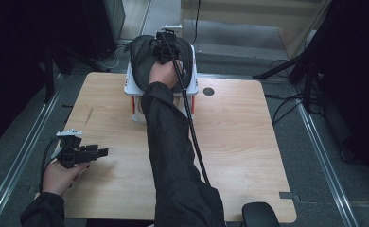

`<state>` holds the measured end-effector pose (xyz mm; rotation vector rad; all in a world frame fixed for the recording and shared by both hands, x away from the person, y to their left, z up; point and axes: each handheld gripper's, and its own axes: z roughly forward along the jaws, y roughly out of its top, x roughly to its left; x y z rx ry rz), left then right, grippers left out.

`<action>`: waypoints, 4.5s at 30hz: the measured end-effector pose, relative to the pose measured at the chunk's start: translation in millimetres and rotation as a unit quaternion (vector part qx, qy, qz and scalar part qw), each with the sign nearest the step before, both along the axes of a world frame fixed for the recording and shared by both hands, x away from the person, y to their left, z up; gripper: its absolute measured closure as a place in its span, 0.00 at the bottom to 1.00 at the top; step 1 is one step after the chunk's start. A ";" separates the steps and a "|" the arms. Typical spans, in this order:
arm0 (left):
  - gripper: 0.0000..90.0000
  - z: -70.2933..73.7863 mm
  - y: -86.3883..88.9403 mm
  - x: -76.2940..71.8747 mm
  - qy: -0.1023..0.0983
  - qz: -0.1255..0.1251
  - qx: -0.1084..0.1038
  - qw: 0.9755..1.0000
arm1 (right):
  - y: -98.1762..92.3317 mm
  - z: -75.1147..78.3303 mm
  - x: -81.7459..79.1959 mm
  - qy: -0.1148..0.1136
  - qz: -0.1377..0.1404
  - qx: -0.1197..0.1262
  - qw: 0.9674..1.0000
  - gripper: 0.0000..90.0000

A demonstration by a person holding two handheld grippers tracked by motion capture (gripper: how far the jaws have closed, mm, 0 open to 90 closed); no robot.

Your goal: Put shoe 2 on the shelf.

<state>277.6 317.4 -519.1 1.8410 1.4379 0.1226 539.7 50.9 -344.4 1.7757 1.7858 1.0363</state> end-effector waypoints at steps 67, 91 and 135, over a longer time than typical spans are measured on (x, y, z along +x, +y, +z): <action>0.43 2.7 -9.4 10.9 -0.003 -0.022 0.010 1.000 | -32.2 19.9 -46.7 -0.017 0.146 0.041 0.988 0.60; 0.42 5.5 -18.8 24.0 -0.005 -0.027 0.008 1.000 | -62.7 25.4 -123.6 -0.050 0.292 0.049 0.954 0.63; 0.44 2.9 -26.6 25.5 0.002 -0.022 0.023 0.999 | -164.3 -109.2 -215.4 -0.022 0.392 0.082 0.916 0.53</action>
